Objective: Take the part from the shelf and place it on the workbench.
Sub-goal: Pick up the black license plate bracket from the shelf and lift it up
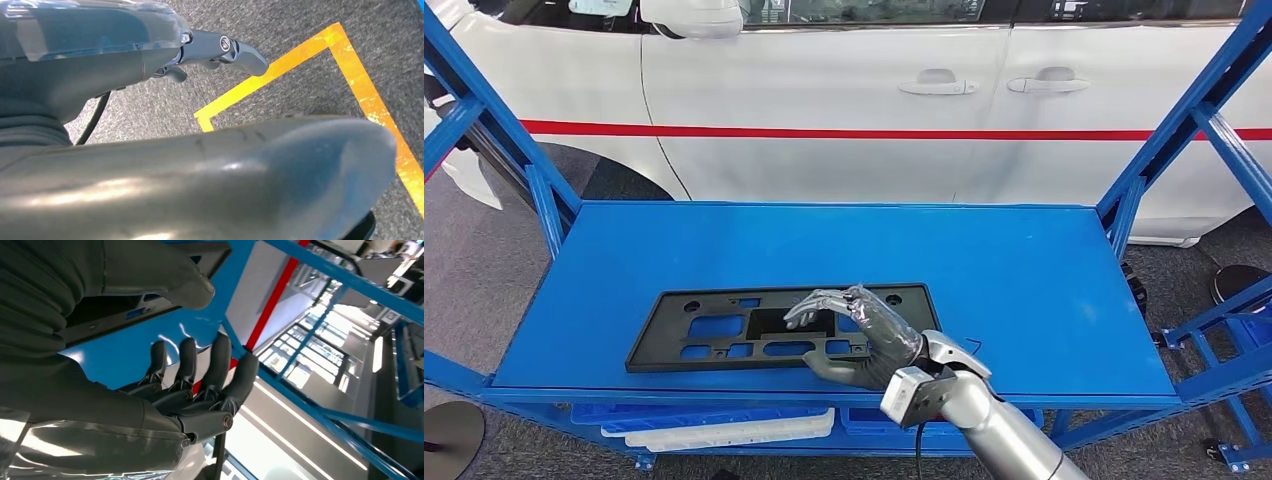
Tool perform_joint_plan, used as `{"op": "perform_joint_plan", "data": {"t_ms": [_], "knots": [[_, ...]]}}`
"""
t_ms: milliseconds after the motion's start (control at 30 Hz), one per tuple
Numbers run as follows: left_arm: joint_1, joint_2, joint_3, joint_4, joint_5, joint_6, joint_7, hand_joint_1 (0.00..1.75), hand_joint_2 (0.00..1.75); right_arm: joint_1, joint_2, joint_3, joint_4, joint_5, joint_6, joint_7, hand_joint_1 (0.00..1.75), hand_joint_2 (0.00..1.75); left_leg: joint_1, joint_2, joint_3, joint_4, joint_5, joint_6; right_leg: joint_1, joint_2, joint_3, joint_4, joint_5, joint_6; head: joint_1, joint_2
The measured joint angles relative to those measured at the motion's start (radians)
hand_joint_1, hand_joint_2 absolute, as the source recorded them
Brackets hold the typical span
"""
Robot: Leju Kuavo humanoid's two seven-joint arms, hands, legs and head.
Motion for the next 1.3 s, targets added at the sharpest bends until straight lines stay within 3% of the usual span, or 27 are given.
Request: {"op": "perform_joint_plan", "data": {"t_ms": [100,300,400,467,533,600,733,1300], "knots": [[0.0,0.0,0.0,0.0,0.004,0.009,-0.006,0.0,0.0,-0.003,0.019,0.021,0.042,0.066,-0.081,0.019,0.0,1.75,0.0,0.0,0.0,0.0,0.0,0.0,0.0,0.0,0.0,0.0,0.0,0.0,0.0,0.0],[0.001,0.0,0.0,0.0,0.007,0.011,-0.008,0.0,0.0,-0.003,0.026,0.027,0.055,0.091,-0.109,0.029,0.0,1.75,0.0,0.0,0.0,0.0,0.0,0.0,0.0,0.0,0.0,0.0,0.0,0.0,0.0,0.0],[0.003,0.0,0.0,0.0,0.016,0.021,-0.015,0.0,0.0,-0.009,0.066,0.064,0.126,0.262,-0.302,0.118,0.0,1.75,0.0,0.0,0.0,0.0,0.0,0.0,0.0,0.0,0.0,0.0,0.0,0.0,0.0,0.0],[0.004,0.001,-0.001,0.0,0.012,0.023,-0.011,0.0,0.0,-0.018,0.107,0.105,0.2,0.404,-0.43,0.206,0.0,0.87,0.0,0.0,0.0,0.0,0.0,0.0,0.0,0.0,-0.001,0.0,0.0,0.0,0.0,0.0],[0.003,0.001,-0.003,0.0,0.004,0.021,-0.007,0.0,0.0,-0.025,0.139,0.139,0.262,0.493,-0.493,0.271,0.0,0.0,0.001,0.0,-0.001,0.0,0.0,0.0,0.0,0.0,-0.001,0.0,0.0,0.0,0.0,0.0],[0.003,0.001,-0.006,0.0,0.0,0.021,-0.007,0.0,0.0,-0.027,0.149,0.152,0.284,0.522,-0.506,0.296,0.0,0.0,0.001,0.0,-0.001,0.0,0.0,0.0,0.0,0.0,-0.001,0.0,0.0,0.0,0.0,0.0],[0.003,0.001,-0.01,0.0,-0.003,0.02,-0.006,0.0,0.0,-0.027,0.155,0.161,0.303,0.533,-0.508,0.303,0.0,1.75,0.0,0.0,-0.001,0.0,0.0,0.0,0.0,0.0,-0.001,0.0,0.0,0.0,0.0,0.0],[0.003,0.001,-0.025,0.0,-0.01,0.006,0.004,0.0,0.0,-0.025,0.156,0.173,0.338,0.557,-0.525,0.315,0.0,1.75,0.001,0.0,-0.001,0.0,0.0,0.0,0.0,0.0,-0.001,0.0,0.0,0.0,0.0,0.0]]}}
